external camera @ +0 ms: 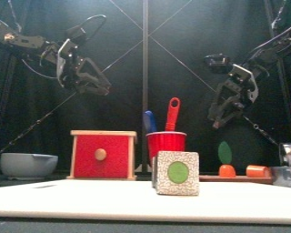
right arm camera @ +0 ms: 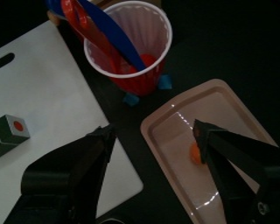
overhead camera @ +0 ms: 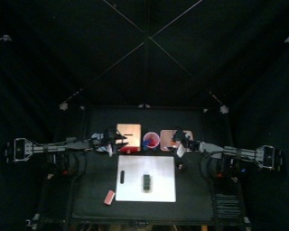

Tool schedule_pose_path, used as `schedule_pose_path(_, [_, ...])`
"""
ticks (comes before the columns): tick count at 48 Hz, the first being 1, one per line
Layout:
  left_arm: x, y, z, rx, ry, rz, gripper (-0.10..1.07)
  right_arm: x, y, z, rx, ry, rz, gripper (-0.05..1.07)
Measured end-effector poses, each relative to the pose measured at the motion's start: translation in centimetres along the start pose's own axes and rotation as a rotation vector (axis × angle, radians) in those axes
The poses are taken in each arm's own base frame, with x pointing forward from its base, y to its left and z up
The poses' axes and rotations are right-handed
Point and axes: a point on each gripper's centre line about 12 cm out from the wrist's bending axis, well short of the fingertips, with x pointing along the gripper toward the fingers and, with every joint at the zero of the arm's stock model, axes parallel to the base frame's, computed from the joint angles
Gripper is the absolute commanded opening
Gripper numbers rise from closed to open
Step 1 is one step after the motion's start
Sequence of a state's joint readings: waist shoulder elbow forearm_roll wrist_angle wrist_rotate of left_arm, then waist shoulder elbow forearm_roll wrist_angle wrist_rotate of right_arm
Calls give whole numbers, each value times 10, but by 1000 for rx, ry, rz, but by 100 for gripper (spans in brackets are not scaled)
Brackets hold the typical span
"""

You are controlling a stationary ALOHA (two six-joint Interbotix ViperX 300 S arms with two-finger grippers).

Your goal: Grab knife handle

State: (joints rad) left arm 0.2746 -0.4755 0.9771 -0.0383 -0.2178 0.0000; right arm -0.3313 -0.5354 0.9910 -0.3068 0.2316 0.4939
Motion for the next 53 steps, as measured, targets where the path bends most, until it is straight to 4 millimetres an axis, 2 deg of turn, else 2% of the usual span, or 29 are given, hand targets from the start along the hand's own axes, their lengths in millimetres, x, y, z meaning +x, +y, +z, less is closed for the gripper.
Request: schedule_pose_path(53, [0, 0, 1, 2, -12, -1, 76, -5, 3, -7, 31, 2, 21, 100])
